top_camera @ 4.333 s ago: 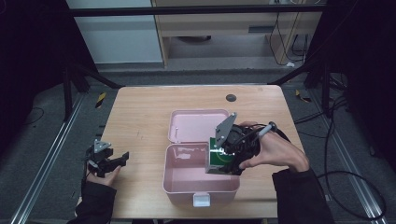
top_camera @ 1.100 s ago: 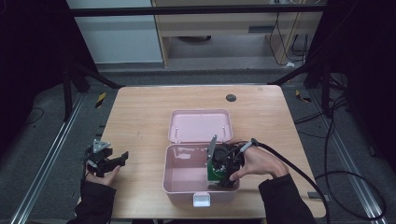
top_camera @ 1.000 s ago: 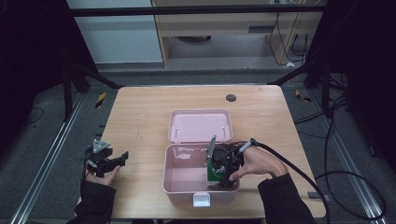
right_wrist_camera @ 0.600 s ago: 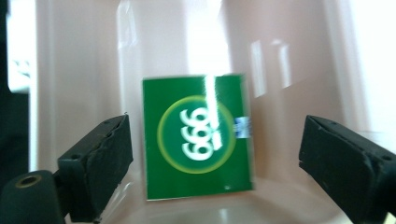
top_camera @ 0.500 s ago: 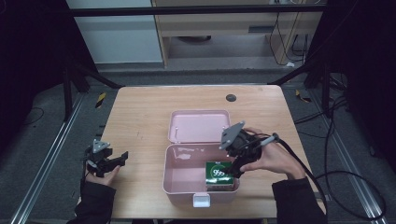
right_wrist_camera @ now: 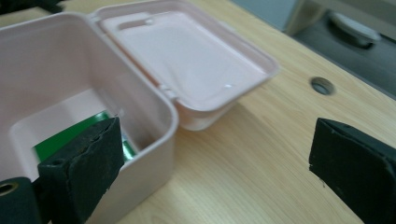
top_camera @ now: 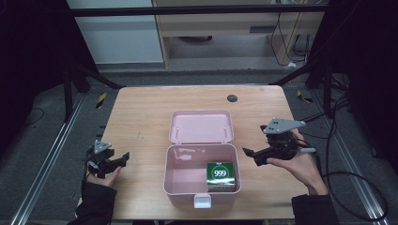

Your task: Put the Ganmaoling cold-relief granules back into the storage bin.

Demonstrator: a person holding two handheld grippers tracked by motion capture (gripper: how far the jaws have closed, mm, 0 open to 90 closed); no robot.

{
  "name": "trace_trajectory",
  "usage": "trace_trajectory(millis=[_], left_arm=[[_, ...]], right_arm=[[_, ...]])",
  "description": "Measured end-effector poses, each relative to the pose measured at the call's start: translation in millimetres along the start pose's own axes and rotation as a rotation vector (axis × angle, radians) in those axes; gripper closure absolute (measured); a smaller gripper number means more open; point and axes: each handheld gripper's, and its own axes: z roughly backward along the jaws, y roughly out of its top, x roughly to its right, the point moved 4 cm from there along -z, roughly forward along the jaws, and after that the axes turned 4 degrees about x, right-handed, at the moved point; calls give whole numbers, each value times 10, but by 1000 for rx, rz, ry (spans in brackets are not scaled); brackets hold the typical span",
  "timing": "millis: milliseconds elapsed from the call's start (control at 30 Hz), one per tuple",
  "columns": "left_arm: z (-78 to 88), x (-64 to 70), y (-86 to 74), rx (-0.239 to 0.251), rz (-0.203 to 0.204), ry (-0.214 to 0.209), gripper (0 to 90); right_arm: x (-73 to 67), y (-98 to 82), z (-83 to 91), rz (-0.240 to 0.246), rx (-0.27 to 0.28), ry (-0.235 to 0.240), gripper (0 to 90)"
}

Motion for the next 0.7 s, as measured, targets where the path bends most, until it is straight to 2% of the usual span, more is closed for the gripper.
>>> trace_trajectory(millis=[267, 333, 500, 600, 667, 700], left_arm=[[5, 4, 2, 2, 0, 0, 382], [10, 4, 3, 3, -2, 0, 396], [12, 0, 4, 4, -1, 5, 424], [7, -3, 0, 2, -2, 7, 432], [5, -7, -3, 0, -3, 9, 433], [-6, -14, -9, -2, -2, 10, 433]], right_arm=[[208, -334, 8, -165, 131, -182, 45], [236, -447, -26, -183, 125, -198, 44], [343, -719, -108, -211, 103, -303, 47], [411, -897, -161, -239, 81, -344, 41], [424, -960, -175, -249, 70, -350, 38], [458, -1077, -189, -261, 51, -369, 38]])
